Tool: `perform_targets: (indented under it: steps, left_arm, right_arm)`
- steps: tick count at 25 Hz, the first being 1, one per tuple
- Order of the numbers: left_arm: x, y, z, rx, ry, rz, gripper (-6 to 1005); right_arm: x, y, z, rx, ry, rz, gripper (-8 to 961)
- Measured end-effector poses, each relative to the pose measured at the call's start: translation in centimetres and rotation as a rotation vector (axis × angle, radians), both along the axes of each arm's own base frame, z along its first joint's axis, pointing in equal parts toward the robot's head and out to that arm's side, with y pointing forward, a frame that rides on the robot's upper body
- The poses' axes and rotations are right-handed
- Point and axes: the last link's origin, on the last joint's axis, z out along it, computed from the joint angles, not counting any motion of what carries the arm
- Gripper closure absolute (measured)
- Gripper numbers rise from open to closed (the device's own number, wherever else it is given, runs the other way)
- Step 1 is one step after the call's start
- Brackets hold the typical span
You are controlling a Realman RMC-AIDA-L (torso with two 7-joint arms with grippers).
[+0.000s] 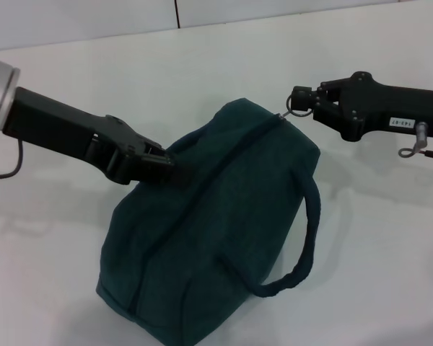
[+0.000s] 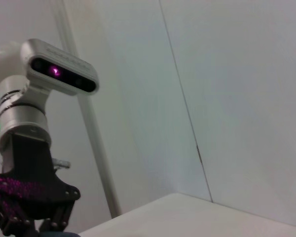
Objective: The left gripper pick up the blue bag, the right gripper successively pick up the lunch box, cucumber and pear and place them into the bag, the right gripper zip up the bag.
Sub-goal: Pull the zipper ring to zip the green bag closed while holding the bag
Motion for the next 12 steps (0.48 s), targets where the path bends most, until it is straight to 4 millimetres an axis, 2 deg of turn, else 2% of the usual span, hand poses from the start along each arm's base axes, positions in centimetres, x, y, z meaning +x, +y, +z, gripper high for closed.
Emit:
perform_targets:
  steps: [12]
  left_arm:
    - [-0.35,-0.45,0.49,-0.042,-0.060,-0.008,917]
  right_arm:
    - [0.62,0.11,-0.92,0.015,-0.028,-0.020,934]
